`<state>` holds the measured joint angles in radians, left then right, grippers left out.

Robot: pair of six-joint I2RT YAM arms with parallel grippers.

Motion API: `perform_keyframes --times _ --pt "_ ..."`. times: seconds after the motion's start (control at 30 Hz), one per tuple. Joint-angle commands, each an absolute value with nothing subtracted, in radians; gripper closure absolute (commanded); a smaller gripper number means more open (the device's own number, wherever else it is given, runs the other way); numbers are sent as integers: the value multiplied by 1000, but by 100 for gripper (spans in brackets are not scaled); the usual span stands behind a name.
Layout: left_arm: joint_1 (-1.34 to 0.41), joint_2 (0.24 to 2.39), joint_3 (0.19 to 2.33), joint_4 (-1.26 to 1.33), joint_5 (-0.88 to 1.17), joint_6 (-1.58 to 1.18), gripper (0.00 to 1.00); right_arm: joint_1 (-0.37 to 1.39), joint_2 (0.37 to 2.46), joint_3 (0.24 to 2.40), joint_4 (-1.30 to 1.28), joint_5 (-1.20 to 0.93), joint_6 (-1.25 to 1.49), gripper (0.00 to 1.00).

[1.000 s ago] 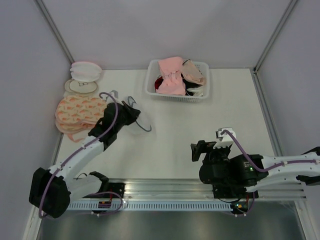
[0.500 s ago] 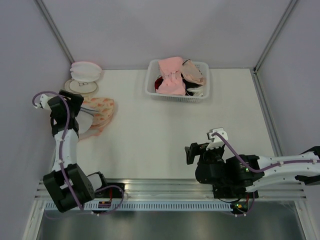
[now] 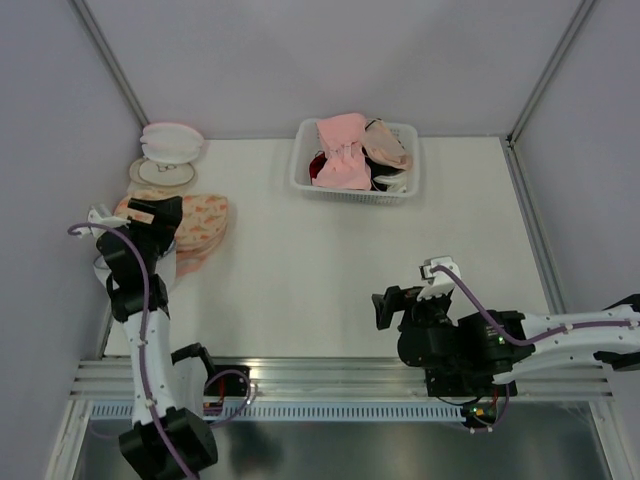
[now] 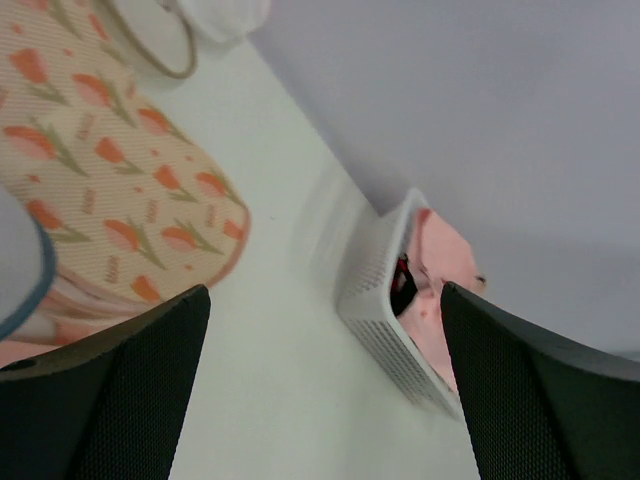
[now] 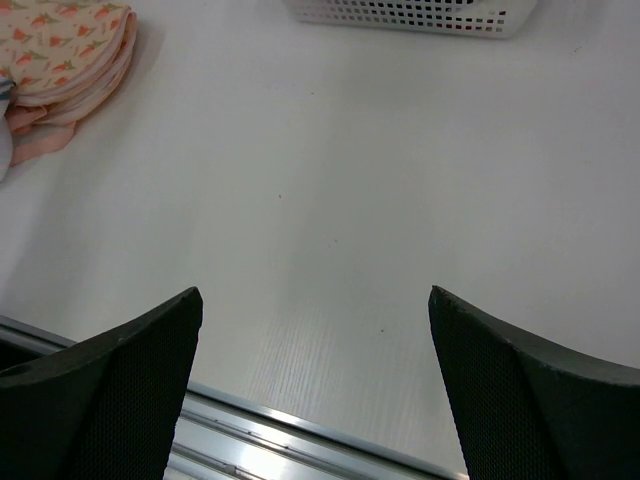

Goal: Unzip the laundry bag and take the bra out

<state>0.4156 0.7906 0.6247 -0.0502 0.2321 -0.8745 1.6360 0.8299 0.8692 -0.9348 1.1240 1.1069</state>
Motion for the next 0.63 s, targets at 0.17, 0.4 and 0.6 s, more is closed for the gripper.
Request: perform_keyframes --times 0.17,0.4,0.6 --pt "414 595 540 -212 756 -868 0 1634 747 881 -888 1187 1138 2" --pt "380 417 468 -282 917 -805 0 1631 819 879 -778 1196 1103 2" --pt "365 387 448 -287 968 -796 0 1625 928 940 -779 1189 1098 2"
